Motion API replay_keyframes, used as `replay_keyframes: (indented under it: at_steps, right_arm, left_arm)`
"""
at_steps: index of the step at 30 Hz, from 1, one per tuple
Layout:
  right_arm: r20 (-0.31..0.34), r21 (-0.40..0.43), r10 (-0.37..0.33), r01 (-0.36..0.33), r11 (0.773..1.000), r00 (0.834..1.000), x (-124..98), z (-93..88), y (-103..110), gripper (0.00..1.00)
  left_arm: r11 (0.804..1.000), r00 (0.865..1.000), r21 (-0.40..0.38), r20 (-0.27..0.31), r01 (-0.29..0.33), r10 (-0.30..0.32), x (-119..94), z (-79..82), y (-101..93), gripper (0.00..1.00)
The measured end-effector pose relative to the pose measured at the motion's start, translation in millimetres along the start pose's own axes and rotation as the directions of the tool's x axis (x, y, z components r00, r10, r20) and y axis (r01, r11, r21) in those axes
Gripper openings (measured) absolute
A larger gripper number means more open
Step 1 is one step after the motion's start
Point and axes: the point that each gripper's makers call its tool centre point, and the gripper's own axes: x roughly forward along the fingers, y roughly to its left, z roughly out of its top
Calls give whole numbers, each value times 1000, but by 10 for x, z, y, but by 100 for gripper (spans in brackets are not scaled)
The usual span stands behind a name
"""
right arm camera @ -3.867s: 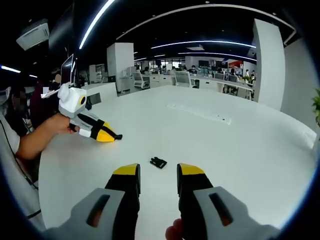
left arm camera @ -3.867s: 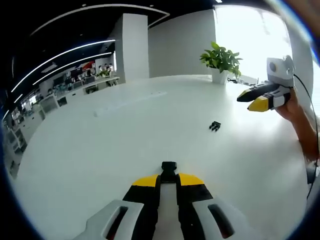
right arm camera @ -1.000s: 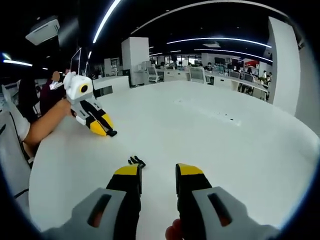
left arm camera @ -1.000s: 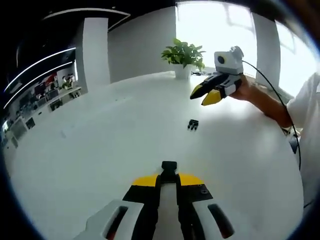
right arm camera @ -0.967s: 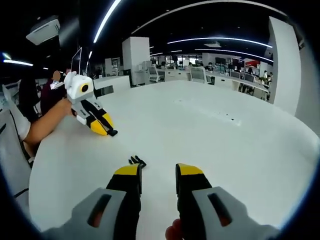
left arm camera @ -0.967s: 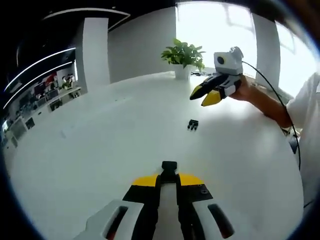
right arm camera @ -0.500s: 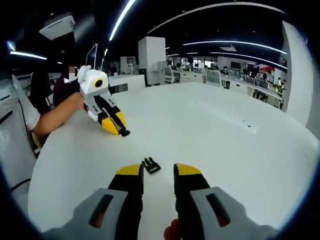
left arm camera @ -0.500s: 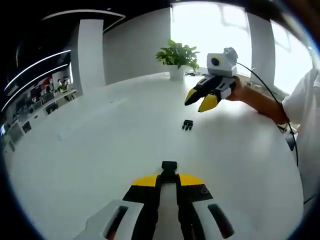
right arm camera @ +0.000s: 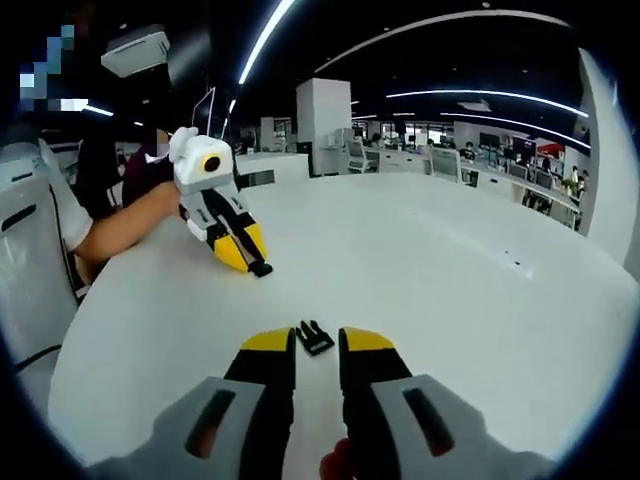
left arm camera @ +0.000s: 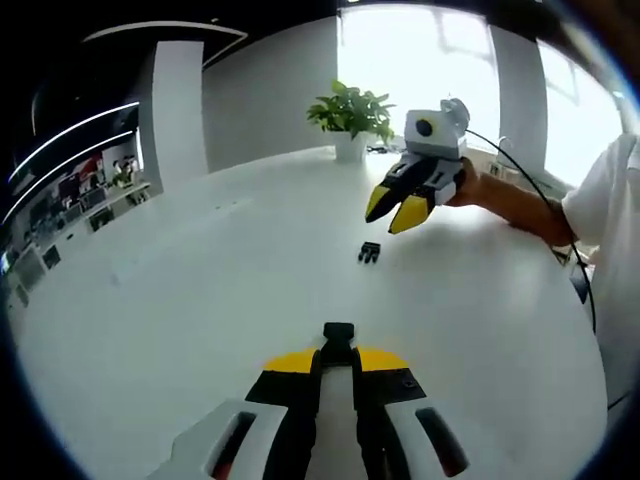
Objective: Snap the two parts of the plastic buckle together until the buckle closes and remains connected.
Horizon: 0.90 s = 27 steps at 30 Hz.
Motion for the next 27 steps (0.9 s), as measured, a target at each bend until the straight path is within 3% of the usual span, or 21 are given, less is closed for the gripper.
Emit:
replay_keyframes:
  at_steps: [5,27]
  right_arm:
    - [-27,-11,1,-1,1000,1000,43,-73,-2,17]
    - [-36,-13,41,-41,999,999,124,-139,65,19]
  left_arm:
    - [1000,1000,0,2,2,-2,4,1,-4,12]
    - [1000,1000,1,2,0,0,13,1,-14,12]
